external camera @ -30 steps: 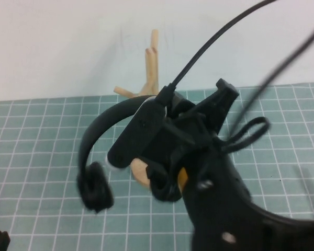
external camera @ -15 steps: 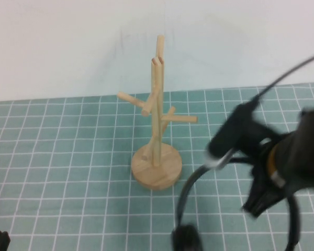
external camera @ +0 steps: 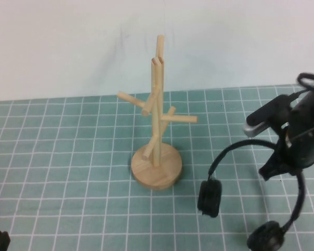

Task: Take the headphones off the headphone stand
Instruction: Place the headphones on the table

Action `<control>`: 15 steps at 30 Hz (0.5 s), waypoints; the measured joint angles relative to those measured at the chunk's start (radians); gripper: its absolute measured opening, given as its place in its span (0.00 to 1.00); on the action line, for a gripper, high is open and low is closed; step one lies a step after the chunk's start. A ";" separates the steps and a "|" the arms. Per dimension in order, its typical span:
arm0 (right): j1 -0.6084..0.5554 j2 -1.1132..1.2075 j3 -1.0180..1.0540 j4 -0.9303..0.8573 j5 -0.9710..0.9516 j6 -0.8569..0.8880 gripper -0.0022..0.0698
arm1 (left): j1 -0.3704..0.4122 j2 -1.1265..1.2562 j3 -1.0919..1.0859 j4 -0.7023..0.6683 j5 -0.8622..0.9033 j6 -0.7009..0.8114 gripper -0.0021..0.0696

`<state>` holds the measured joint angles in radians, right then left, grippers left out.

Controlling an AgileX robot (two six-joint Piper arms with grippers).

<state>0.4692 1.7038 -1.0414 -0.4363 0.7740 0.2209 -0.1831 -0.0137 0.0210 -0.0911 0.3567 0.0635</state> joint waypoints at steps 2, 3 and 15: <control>0.000 0.044 0.000 -0.007 -0.047 0.015 0.20 | 0.000 0.000 0.000 0.000 0.000 0.000 0.02; 0.000 0.060 0.000 -0.011 -0.069 0.023 0.25 | 0.000 0.000 0.000 0.000 0.000 0.000 0.02; 0.000 -0.213 -0.002 -0.035 -0.069 0.073 0.19 | 0.000 0.000 0.000 0.000 0.000 0.000 0.02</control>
<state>0.4692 1.4906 -1.0433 -0.4714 0.7055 0.2935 -0.1831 -0.0137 0.0210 -0.0911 0.3567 0.0635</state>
